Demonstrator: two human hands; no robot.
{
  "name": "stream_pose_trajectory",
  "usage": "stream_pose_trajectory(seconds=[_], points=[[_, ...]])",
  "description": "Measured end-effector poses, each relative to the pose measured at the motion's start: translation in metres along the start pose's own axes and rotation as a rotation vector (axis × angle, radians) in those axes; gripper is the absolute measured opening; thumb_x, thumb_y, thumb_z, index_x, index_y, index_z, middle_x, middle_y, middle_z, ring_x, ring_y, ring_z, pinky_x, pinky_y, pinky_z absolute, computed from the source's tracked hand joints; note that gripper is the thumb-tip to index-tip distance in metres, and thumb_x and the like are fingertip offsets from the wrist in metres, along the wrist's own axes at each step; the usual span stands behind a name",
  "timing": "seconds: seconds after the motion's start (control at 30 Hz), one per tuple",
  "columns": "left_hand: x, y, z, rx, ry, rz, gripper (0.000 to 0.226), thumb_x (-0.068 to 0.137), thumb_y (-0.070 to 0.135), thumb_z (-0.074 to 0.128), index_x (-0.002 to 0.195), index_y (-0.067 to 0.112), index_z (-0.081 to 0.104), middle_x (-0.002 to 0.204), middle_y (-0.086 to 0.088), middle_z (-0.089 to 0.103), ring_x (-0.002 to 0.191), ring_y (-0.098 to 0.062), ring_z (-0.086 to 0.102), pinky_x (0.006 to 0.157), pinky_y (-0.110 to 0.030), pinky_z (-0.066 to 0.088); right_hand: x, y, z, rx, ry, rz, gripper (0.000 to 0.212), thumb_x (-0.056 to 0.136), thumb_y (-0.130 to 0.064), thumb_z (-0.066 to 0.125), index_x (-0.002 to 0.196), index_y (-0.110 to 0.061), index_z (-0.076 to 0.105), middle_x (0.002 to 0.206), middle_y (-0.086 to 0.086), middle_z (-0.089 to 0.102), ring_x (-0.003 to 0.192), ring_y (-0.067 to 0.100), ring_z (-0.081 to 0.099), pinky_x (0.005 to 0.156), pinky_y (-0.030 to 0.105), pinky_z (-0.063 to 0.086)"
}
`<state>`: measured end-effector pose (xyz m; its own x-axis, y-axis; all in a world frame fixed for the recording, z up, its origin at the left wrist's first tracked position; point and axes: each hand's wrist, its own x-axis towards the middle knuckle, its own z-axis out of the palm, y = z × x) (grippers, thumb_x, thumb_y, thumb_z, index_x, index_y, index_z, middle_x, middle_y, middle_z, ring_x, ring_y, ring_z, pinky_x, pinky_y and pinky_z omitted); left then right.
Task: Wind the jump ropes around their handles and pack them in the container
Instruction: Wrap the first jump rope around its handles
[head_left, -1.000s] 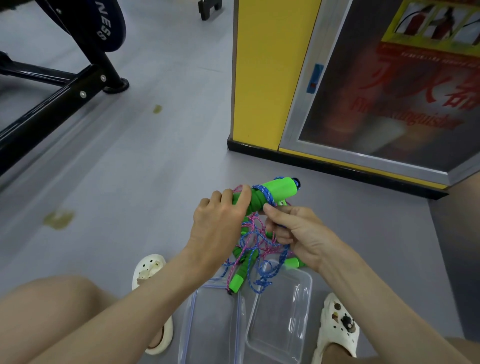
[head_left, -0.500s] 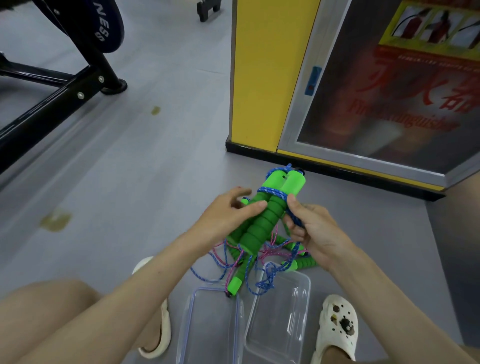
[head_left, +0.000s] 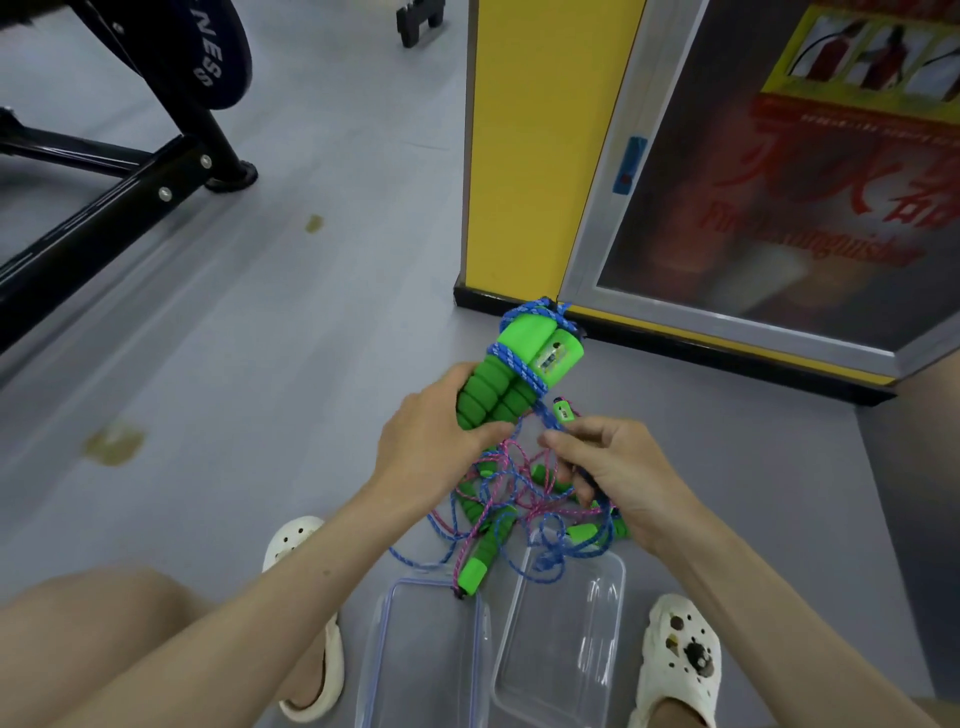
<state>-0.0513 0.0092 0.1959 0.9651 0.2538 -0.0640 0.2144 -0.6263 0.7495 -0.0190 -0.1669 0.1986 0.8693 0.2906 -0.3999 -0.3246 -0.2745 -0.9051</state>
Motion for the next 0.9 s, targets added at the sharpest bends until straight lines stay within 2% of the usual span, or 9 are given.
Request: stream_pose_trajectory(seconds=[0.1,0.2,0.33,0.4,0.5,0.57,0.73,0.83,0.9], points=[[0.0,0.0,-0.004,0.283,0.139,0.059,0.048,0.083,0.045,0.067,0.125,0.037,0.045,0.096,0.005,0.067,0.09,-0.026,0.061,0.07,-0.032,0.044,0.001,0.0,0.003,-0.008,0.007,-0.006,0.023,0.093,-0.017,0.059,0.077,-0.005,0.07,0.058,0.006,0.062,0.045,0.011,0.056,0.048,0.016,0.047],[-0.004,-0.003,0.0,0.409,0.185,0.148,0.043,0.088,0.044,0.062,0.125,0.031,0.044,0.095,0.005,0.066,0.088,-0.025,0.062,0.063,-0.03,0.036,0.004,0.003,0.004,-0.049,0.033,-0.001,0.024,0.093,-0.019,0.058,0.076,-0.01,0.073,0.066,0.007,0.063,0.053,0.009,0.053,0.053,0.013,0.044],[-0.005,-0.003,0.003,0.496,0.206,0.193,0.039,0.089,0.044,0.06,0.12,0.025,0.045,0.09,0.003,0.065,0.082,-0.025,0.061,0.059,-0.03,0.034,0.001,0.005,0.006,-0.031,-0.032,0.002,0.039,0.098,-0.02,0.049,0.088,0.016,0.063,0.051,0.006,0.055,0.04,0.009,0.031,0.042,0.017,0.028],[-0.007,-0.002,0.004,0.537,0.218,0.214,0.037,0.088,0.042,0.062,0.117,0.023,0.047,0.086,0.002,0.064,0.079,-0.026,0.06,0.056,-0.03,0.031,0.0,0.004,0.007,-0.059,-0.067,-0.025,0.043,0.099,-0.021,0.046,0.089,0.017,0.061,0.049,0.007,0.054,0.04,0.011,0.026,0.043,0.019,0.024],[-0.009,-0.004,0.008,0.652,0.237,0.289,0.042,0.069,0.03,0.083,0.101,0.018,0.058,0.064,0.002,0.06,0.056,-0.025,0.056,0.043,-0.024,0.016,0.001,0.003,0.01,-0.11,-0.084,-0.051,0.044,0.099,-0.023,0.046,0.083,0.013,0.064,0.054,0.016,0.053,0.042,0.013,0.025,0.042,0.019,0.025],[-0.009,-0.005,0.011,0.712,0.24,0.334,0.049,0.052,0.019,0.091,0.092,0.015,0.063,0.055,0.003,0.056,0.046,-0.023,0.05,0.044,-0.017,0.004,0.002,0.003,0.012,-0.123,-0.08,-0.049,0.047,0.099,-0.024,0.046,0.07,0.008,0.062,0.057,0.02,0.046,0.041,0.013,0.024,0.043,0.019,0.024],[-0.011,-0.012,0.017,0.834,0.428,0.537,0.048,0.056,0.0,0.073,0.102,0.01,0.068,0.071,-0.002,0.066,0.054,-0.025,0.054,0.044,-0.025,0.031,0.002,-0.002,0.013,0.016,-0.065,0.018,0.048,0.096,-0.035,0.05,0.058,-0.006,0.056,0.049,0.01,0.035,0.037,0.011,0.021,0.043,0.023,0.02],[-0.014,-0.014,0.027,0.874,0.499,0.638,0.044,0.072,0.003,0.051,0.113,0.011,0.063,0.088,-0.007,0.069,0.061,-0.026,0.057,0.05,-0.03,0.042,-0.001,-0.005,0.016,0.1,-0.009,0.073,0.052,0.076,-0.058,0.059,0.067,-0.007,0.065,0.05,0.007,0.046,0.038,0.01,0.026,0.04,0.02,0.021],[-0.017,-0.014,0.034,0.884,0.48,0.674,0.046,0.074,0.008,0.055,0.12,0.012,0.06,0.096,-0.011,0.069,0.066,-0.027,0.057,0.055,-0.032,0.044,-0.001,-0.005,0.016,0.128,0.073,0.111,0.059,0.065,-0.066,0.061,0.063,-0.007,0.059,0.048,0.004,0.044,0.036,0.01,0.028,0.038,0.019,0.023]])
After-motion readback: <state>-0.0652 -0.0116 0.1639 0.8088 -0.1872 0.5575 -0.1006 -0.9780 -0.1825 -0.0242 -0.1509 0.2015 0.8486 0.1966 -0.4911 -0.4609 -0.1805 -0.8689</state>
